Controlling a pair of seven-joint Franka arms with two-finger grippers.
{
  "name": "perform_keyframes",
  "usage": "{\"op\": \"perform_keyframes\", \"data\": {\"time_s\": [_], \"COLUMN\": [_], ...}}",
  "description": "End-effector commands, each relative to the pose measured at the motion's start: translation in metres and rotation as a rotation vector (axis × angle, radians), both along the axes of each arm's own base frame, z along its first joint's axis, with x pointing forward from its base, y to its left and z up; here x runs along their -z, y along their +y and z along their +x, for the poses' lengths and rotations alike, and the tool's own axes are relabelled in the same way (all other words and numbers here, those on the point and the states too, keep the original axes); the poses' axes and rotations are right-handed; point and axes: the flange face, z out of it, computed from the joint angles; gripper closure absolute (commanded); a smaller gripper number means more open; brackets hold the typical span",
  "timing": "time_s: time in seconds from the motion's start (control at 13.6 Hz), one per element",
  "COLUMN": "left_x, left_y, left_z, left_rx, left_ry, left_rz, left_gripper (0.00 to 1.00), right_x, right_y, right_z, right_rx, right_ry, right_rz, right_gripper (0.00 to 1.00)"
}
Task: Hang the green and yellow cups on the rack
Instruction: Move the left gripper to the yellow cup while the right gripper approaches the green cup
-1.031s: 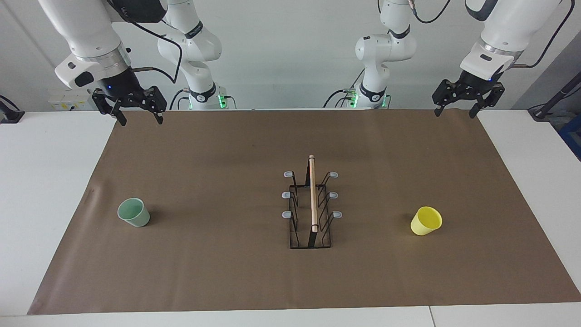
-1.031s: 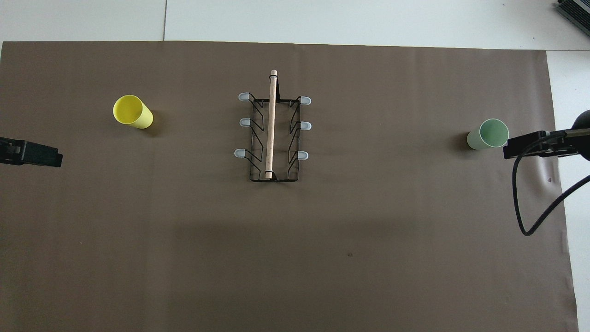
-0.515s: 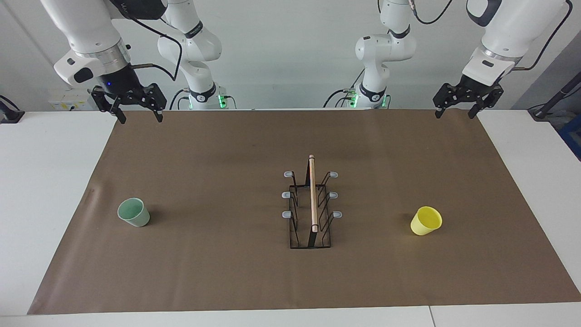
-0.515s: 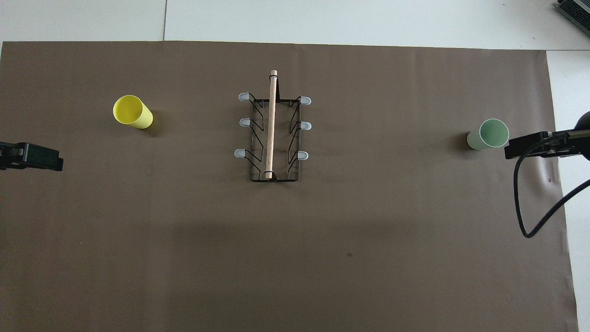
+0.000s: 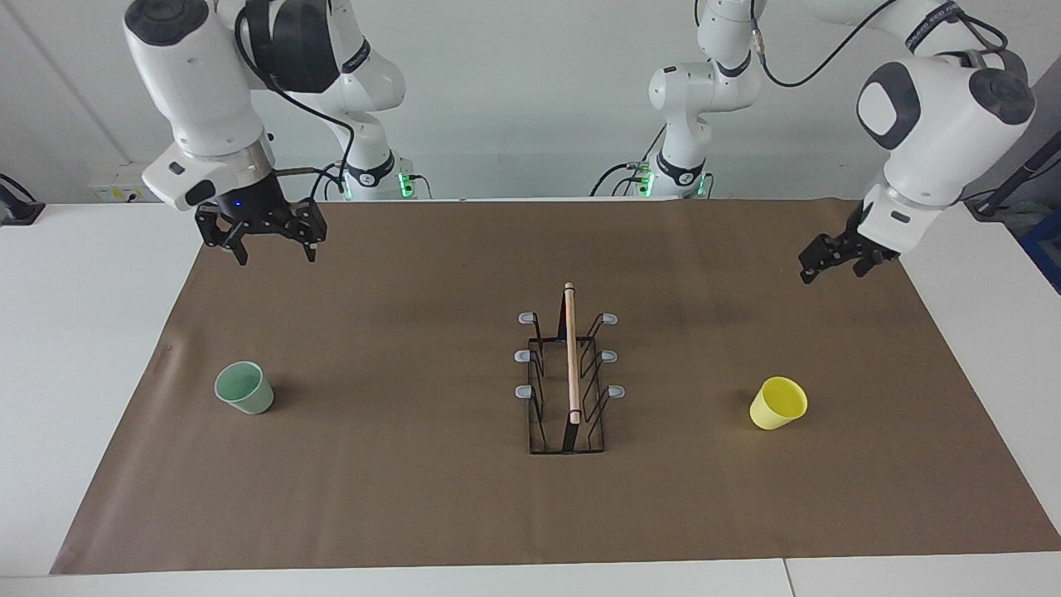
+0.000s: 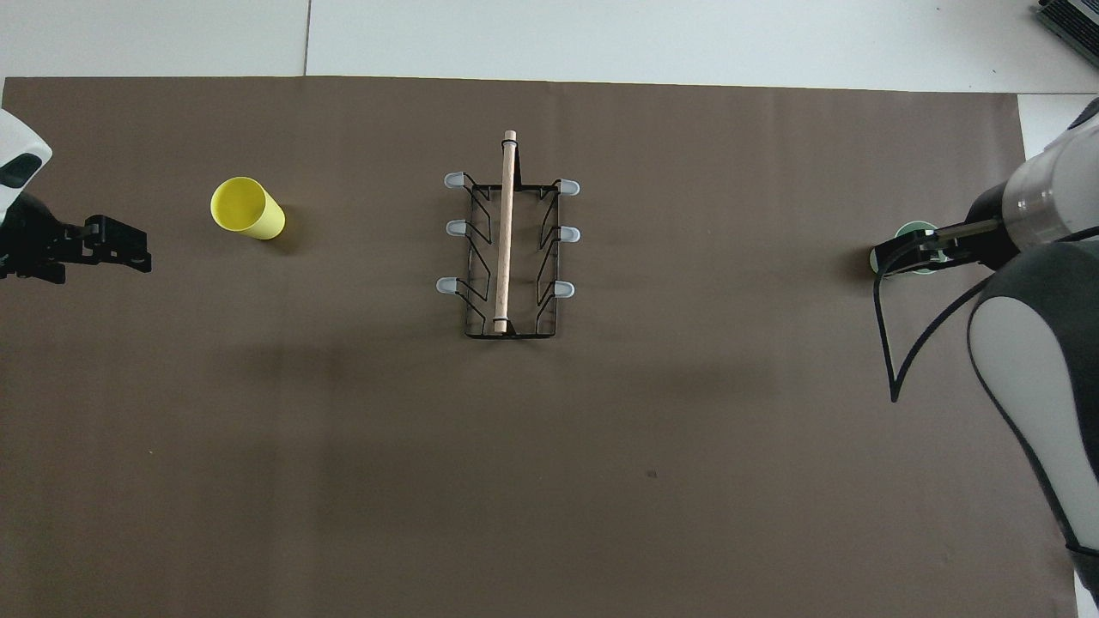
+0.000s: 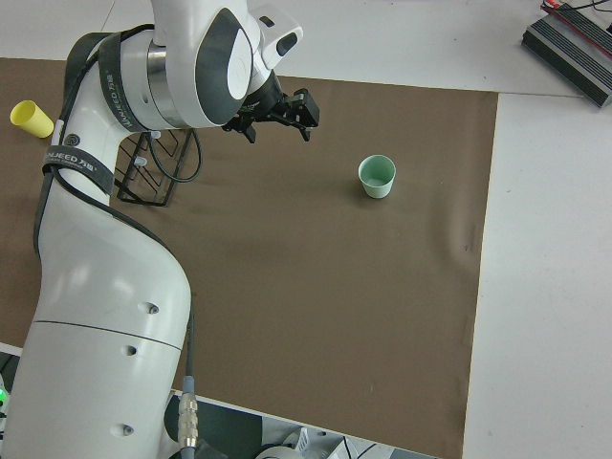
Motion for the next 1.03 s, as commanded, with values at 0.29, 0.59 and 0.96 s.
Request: {"op": "perform_keyframes", "data": {"time_s": [0.29, 0.59, 0.96], "left_x": [0.086, 0.151, 0.2], "left_y": [0.074, 0.098, 0.107], "left_z": [0.08, 0.054, -0.008], "left_rx": [-0.682, -1.285, -1.729], "left_ry": [0.029, 0.196, 0.346], "left_rz": [-0.298, -0.579, -0.937], "left_gripper": [0.0, 0.0, 0.0], "right_x": [0.076, 0.078, 0.128], "right_y": [0.021, 0.025, 0.051], "right_z": [0.021, 0.013, 0.017], "right_rx": [-0.125, -0.492, -0.858], "right_ry": [0.063, 0.193, 0.377], "right_rz": [-0.16, -0.283, -0.502], "right_gripper": [0.0, 0.0, 0.0]}}
